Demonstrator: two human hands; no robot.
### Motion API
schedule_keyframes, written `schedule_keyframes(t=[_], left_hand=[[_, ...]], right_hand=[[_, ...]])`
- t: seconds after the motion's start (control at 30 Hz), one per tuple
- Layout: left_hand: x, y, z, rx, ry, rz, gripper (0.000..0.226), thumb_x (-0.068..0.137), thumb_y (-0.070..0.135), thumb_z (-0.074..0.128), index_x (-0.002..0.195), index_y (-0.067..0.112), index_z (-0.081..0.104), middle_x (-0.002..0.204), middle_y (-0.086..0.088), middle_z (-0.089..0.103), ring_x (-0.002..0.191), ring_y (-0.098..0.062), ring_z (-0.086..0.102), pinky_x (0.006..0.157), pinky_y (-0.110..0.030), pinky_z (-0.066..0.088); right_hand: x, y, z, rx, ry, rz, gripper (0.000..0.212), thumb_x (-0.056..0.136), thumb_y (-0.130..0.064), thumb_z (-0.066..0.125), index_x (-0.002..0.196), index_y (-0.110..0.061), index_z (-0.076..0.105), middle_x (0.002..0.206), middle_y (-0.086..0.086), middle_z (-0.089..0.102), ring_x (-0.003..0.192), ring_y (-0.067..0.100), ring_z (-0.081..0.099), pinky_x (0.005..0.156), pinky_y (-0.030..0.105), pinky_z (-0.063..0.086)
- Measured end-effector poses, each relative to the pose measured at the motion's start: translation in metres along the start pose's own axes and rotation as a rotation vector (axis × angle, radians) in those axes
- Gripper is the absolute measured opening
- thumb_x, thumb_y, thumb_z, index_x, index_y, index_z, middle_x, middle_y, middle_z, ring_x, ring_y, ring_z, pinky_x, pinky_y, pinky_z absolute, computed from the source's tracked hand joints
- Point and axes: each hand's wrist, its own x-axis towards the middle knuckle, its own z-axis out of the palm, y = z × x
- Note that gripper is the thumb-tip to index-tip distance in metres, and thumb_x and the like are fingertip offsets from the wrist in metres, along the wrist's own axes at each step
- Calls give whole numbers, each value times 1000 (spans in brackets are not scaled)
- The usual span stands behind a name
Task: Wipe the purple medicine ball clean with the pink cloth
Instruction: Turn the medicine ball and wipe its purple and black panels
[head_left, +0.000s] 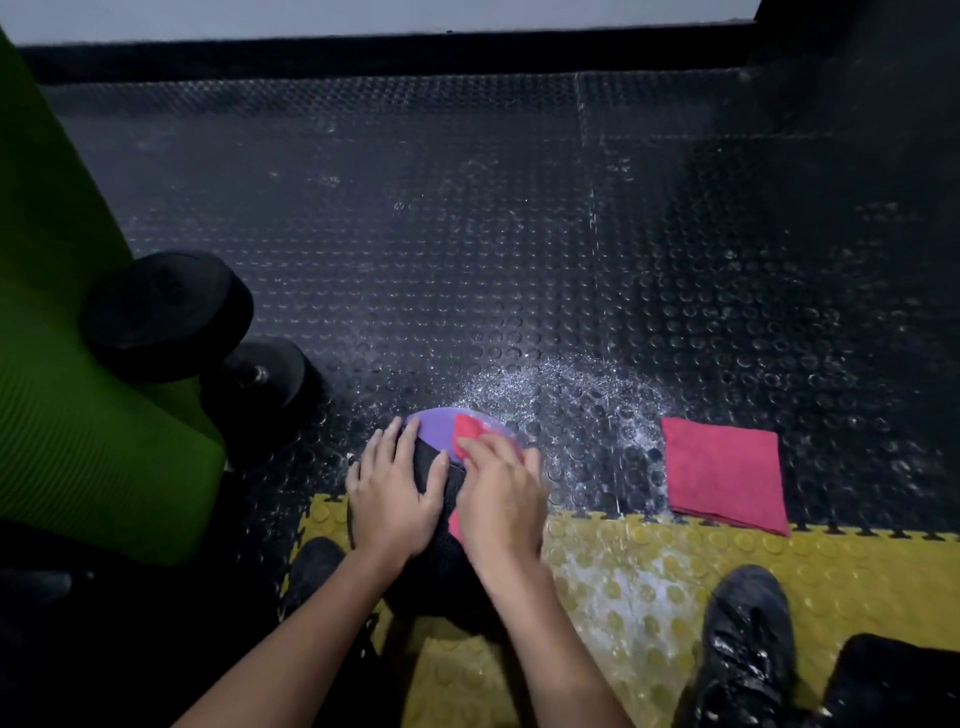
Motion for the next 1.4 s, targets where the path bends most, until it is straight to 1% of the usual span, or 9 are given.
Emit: schedule_keyframes(t=[0.27,0.47,0.73,0.83,0.97,1.1,1.17,1.27,1.4], left_hand=[[-2,4,-2,40,-23,58,82,77,65,15,140,21,44,146,-5,41,138,-25,32,112,-47,23],[-4,-1,-3,57,-24,133,71,81,57,28,133,15,53,139,-10,51,130,-32,44,105,-51,33],[-15,10,2,109,-36,242,60,84,52,35,127,17,58,132,-9,57,123,-32,52,99,-54,39],[-15,13,4,102,-18,300,57,86,48,34,127,17,59,134,-7,56,125,-29,51,101,-53,39],[-16,8,4,5,23,123,75,82,56,23,138,12,45,145,-7,44,137,-25,36,110,-47,27],[-19,8,2,-13,3,3,88,74,65,11,143,16,38,150,-3,36,141,-22,27,114,-44,20],[-22,9,2,11,-19,33,87,75,64,11,143,16,37,150,-3,35,141,-22,26,114,-44,19],[-23,6,4,55,-33,85,81,80,61,17,140,13,42,147,-6,40,138,-25,32,111,-47,24],[-24,2,5,38,-1,110,74,82,55,26,135,9,49,142,-10,47,133,-29,41,107,-49,30]], right_hand=[[73,54,1,268,-401,544,24,93,-19,49,108,-32,63,91,-4,68,63,15,63,60,28,53],[19,1,-8,-44,-276,40,26,93,-26,46,112,-36,61,123,-17,53,107,18,41,89,31,37],[60,61,-6,147,-341,495,25,94,-23,48,112,-34,62,104,-7,67,73,14,59,63,25,49],[40,45,-13,-69,-292,276,28,95,-27,44,117,-35,58,120,-9,59,103,20,50,87,31,42],[24,28,-10,-67,-228,-25,28,94,-34,42,117,-37,57,124,-19,53,107,18,41,88,32,37],[35,73,-4,215,-314,409,30,93,-47,38,116,-37,55,83,-8,65,67,12,59,59,26,48],[31,80,-8,182,-340,511,30,95,-42,39,117,-32,57,82,-7,65,70,15,60,64,26,49],[24,56,-10,1,-245,304,30,95,-36,41,121,-33,56,114,-7,63,100,18,52,87,34,46],[17,11,-15,-23,-269,-143,29,94,-40,41,118,-36,58,128,-20,52,110,17,38,94,33,35]])
